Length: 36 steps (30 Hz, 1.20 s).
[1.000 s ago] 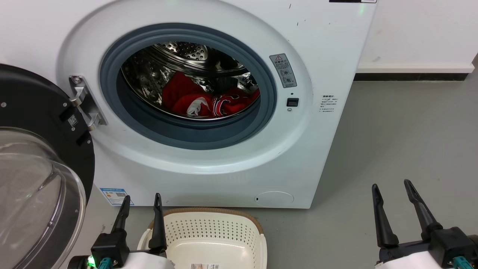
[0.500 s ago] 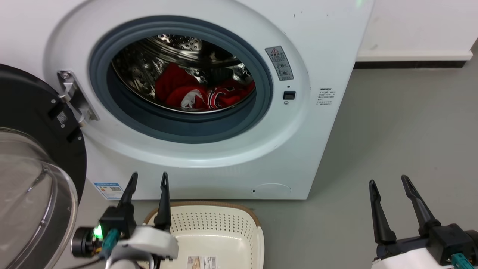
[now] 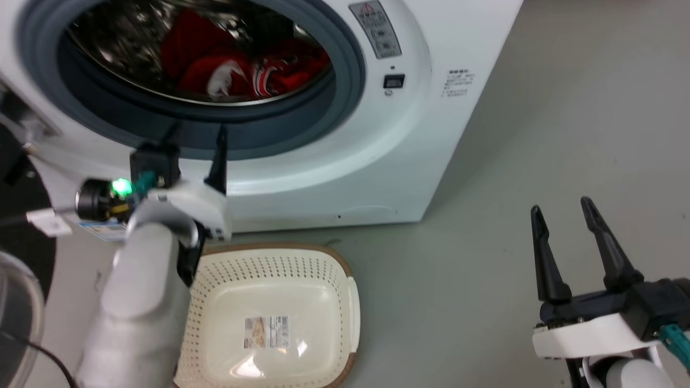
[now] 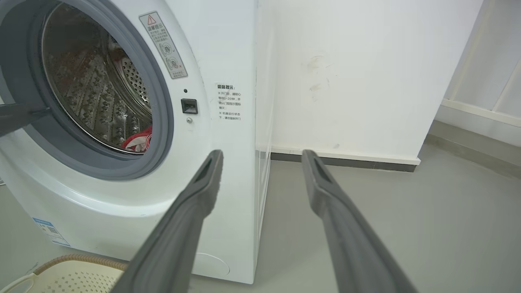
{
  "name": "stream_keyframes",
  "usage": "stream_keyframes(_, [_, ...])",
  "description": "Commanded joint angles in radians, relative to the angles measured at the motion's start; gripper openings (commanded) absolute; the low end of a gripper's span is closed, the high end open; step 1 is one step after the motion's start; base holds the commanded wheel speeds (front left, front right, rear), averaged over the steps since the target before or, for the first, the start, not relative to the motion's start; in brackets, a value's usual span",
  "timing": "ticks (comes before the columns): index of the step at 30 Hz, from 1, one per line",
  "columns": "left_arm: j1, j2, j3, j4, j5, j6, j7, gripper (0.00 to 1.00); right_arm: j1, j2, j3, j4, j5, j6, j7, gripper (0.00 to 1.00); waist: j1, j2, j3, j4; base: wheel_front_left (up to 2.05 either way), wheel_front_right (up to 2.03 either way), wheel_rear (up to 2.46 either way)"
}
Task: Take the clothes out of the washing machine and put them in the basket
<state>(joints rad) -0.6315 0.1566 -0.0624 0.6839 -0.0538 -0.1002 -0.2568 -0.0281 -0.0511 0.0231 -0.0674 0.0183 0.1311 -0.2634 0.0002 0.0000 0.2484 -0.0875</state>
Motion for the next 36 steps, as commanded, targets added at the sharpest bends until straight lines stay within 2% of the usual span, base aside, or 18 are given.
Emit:
stream_keyframes(1, [-0.052,0.014,-0.008,0.035,0.007,-0.006,0.004,1.0,-0.026,0.002,0.001,-0.007,0.007,-0.001,-0.002,1.0,-0.0002,0.0,0.08,-0.044,0.0,0.0,0.0])
stream_keyframes(11, [-0.444,0.108,-0.082,0.277,-0.01,-0.028,0.11,1.0,-0.146,0.002,0.007,-0.026,0.056,-0.001,-0.002,1.0,-0.0002,0.0,0.29,-0.123,0.0,0.0,0.0])
stream_keyframes(18, [-0.66,0.153,-0.23,0.362,-0.089,-0.029,0.256,1.0,-0.208,0.002,0.005,-0.036,0.095,-0.001,-0.002,1.0,-0.0002,0.0,0.401,-0.164,0.0,0.0,0.0])
stream_keyframes(26, [-0.827,0.236,-0.403,0.387,-0.209,-0.029,0.455,1.0,-0.243,0.002,0.02,-0.04,0.135,-0.001,-0.002,1.0,-0.0002,0.0,0.485,-0.205,0.0,0.0,0.0])
stream_keyframes(29, [-0.876,0.276,-0.447,0.381,-0.243,-0.029,0.499,1.0,-0.25,0.002,0.027,-0.04,0.153,-0.001,-0.002,1.0,-0.0002,0.0,0.508,-0.221,0.0,0.0,0.0])
stream_keyframes(36, [-0.936,0.326,-0.533,0.375,-0.306,-0.029,0.588,1.0,-0.259,0.002,0.029,-0.042,0.172,-0.001,-0.002,1.0,-0.0002,0.0,0.544,-0.241,0.0,0.0,0.0])
